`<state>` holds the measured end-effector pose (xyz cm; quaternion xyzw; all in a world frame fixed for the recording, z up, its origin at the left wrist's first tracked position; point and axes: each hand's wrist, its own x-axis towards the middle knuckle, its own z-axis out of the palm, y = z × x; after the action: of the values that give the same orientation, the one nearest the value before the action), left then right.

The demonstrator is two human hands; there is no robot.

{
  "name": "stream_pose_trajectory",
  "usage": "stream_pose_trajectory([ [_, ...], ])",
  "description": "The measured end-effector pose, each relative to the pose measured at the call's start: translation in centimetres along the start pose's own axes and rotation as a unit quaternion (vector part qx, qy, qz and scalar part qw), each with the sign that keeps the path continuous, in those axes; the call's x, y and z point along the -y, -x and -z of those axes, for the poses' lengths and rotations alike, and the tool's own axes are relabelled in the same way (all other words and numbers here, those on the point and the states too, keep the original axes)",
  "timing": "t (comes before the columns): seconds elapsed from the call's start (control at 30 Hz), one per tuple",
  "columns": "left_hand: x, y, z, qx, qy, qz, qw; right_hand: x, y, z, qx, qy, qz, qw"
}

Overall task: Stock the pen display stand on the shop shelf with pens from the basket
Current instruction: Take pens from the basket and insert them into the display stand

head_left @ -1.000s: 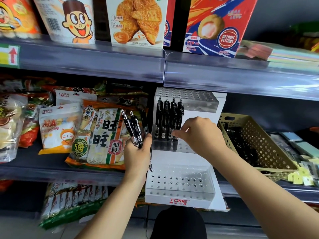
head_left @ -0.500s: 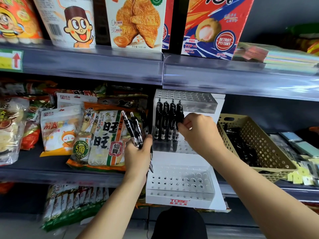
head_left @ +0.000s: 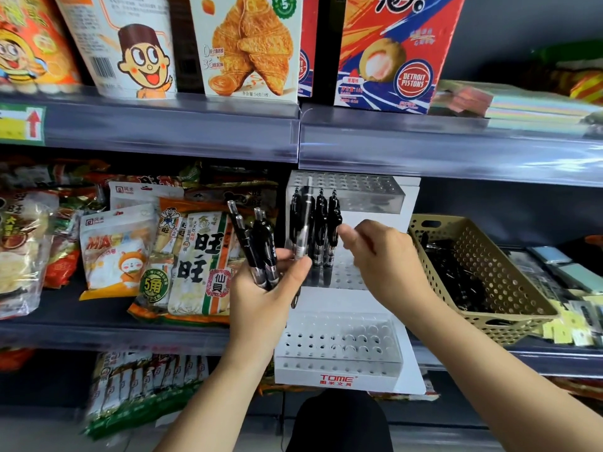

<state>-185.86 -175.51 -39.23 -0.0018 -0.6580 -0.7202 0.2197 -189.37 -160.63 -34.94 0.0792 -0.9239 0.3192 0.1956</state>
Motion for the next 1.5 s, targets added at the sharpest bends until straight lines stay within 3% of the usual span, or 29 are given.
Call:
stream_pose_trajectory([
  [0.17,0.5,0.7,-0.9,0.054,-0.035,0.006,0.998,0.3,1.0,0.4,0.076,-0.226,-0.031,0.971],
  [0.27,0.9,1.0,-1.5,0.084,-0.035,0.013,0.996,0.1,1.2,0.7,0.107,-0.332,-0.073,0.934],
  [0.5,1.3,1.2,-1.9,0.126,-0.046,0.032,0.990,-1.1,1.5,1.2,0.135,-0.458,-0.139,0.868],
  [0.63,1.5,1.1,-1.7,0.094,-0.071,0.023,0.993,-1.9,1.1,1.6,0.061,-0.460,-0.166,0.870],
  [0.77,2.3,0.6,-1.0,-0.022,-0.058,0.049,0.997,-2.8,-0.9,2.8,-0.073,-0.442,-0.164,0.879],
  [0.87,2.9,-0.2,-0.5,-0.082,-0.062,0.069,0.992,-3.1,-2.5,2.8,-0.120,-0.386,-0.145,0.903],
  [1.1,4.2,-1.5,-0.4,-0.103,-0.092,0.116,0.984,-2.4,-4.6,0.2,-0.148,-0.223,-0.078,0.960],
  [1.33,4.2,-1.8,-0.6,-0.071,-0.090,0.142,0.983,-2.2,-5.2,-0.9,-0.135,-0.165,-0.059,0.975],
  [1.5,4.3,-1.9,-0.5,-0.064,-0.082,0.138,0.985,-2.6,-5.4,-1.7,-0.070,-0.139,-0.074,0.985],
])
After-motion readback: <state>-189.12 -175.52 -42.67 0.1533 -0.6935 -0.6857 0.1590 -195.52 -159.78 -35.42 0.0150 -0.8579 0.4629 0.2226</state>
